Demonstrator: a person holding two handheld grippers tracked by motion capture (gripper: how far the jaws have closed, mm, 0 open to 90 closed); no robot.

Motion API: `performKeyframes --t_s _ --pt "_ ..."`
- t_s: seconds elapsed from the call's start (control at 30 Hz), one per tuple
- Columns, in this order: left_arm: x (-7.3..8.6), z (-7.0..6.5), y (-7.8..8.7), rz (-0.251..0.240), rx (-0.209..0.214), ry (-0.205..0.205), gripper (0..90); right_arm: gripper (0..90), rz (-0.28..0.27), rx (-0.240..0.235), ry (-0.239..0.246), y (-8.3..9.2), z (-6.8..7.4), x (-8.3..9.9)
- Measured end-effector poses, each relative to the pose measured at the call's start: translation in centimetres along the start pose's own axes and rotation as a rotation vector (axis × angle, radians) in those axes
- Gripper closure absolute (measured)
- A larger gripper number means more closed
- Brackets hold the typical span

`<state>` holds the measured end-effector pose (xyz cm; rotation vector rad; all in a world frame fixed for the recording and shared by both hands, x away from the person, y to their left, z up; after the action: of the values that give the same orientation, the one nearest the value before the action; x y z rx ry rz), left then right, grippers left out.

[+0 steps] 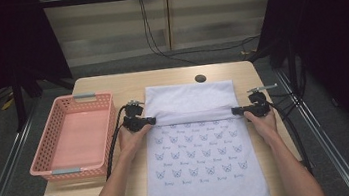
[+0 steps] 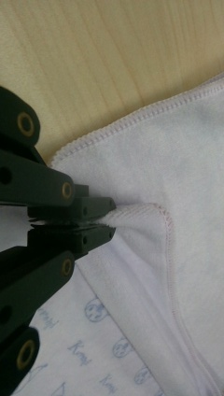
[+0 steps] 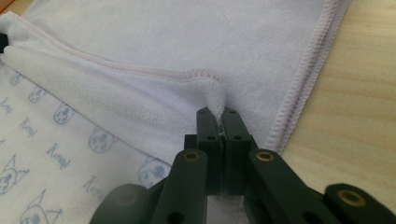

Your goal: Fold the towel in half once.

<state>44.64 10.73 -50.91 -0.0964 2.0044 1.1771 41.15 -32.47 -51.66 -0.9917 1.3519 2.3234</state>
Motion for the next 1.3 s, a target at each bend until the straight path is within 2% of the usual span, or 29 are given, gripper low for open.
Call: performKeyframes --t_s 0.07,0.17,0.23,0.37,0.4,0.43,0.5,0.57,0.63,0.7,0.8,0.87,0.93,1.0,1.07,1.13,1.2,1.23,1.3 --pt "0.1 -0.4 0.5 0.002 0.007 -0.017 87.4 88.6 -0.003 0.003 0.016 0.1 0.2 0.0" --pt "-0.2 -0.7 1.5 -0.037 0.033 -0.026 87.4 88.6 -0.042 -0.018 0.024 1.2 0.2 -0.5" --pt "-0.6 -1.2 2.4 -0.074 0.057 -0.037 87.4 88.6 -0.089 -0.033 0.015 2.5 0.2 -1.3" --pt "-1.7 -2.7 4.7 -0.146 0.089 -0.070 87.2 88.6 -0.159 -0.049 0.052 5.6 0.9 -3.2" --pt "-2.1 -3.2 5.8 -0.170 0.106 -0.077 87.2 88.5 -0.174 -0.052 0.059 6.3 1.1 -3.5" --pt "-2.2 -3.4 6.3 -0.179 0.107 -0.086 87.2 88.6 -0.208 -0.064 0.072 7.6 1.5 -4.1" --pt "-2.5 -4.0 7.7 -0.198 0.120 -0.101 87.1 88.5 -0.228 -0.082 0.094 8.9 2.1 -4.5" --pt "-2.6 -4.5 9.1 -0.214 0.125 -0.122 87.1 88.5 -0.233 -0.092 0.120 10.3 3.0 -4.7" --pt "-2.6 -4.9 10.4 -0.232 0.145 -0.126 87.1 88.5 -0.233 -0.108 0.149 11.5 3.9 -4.5" --pt "-2.5 -5.1 11.5 -0.232 0.178 -0.124 87.1 88.5 -0.233 -0.130 0.148 12.3 4.3 -4.3" --pt "-2.2 -5.9 13.3 -0.252 0.195 -0.135 87.1 88.5 -0.242 -0.159 0.163 13.6 5.2 -3.8" --pt "-2.0 -6.5 14.5 -0.256 0.191 -0.160 87.1 88.5 -0.236 -0.158 0.188 14.8 6.1 -3.6" --pt "-1.8 -7.0 15.8 -0.273 0.204 -0.168 87.1 88.5 -0.242 -0.168 0.208 16.0 7.2 -3.5" --pt "-1.2 -7.4 17.1 -0.293 0.207 -0.172 87.1 88.5 -0.240 -0.177 0.225 16.8 8.1 -3.2" --pt "0.2 -7.8 18.2 -0.301 0.225 -0.175 87.1 88.5 -0.237 -0.195 0.237 17.7 9.0 -2.5" --pt "1.8 -8.2 18.4 -0.279 0.226 -0.181 87.1 88.5 -0.225 -0.220 0.249 18.1 9.8 -1.0" --pt "3.7 -8.5 18.3 -0.273 0.258 -0.161 87.1 88.5 -0.207 -0.227 0.252 18.3 10.4 0.5" --pt "4.5 -8.6 18.5 -0.269 0.258 -0.161 87.0 88.5 -0.200 -0.224 0.256 18.5 10.7 1.3" --pt "5.1 -8.7 18.6 -0.278 0.258 -0.173 86.8 88.5 -0.204 -0.255 0.242 18.9 11.0 2.7"
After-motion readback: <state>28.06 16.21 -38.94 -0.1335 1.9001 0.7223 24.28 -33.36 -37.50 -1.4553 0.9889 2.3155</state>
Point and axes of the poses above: each handheld gripper's, and its own axes: y roughly backward along the jaws, x roughly out of its underside, z roughly to its left, the point moved 1 cm from there along -y, roughly forward along the jaws, and after that the axes turned 2 degrees about -x, right-handed, at the moved point
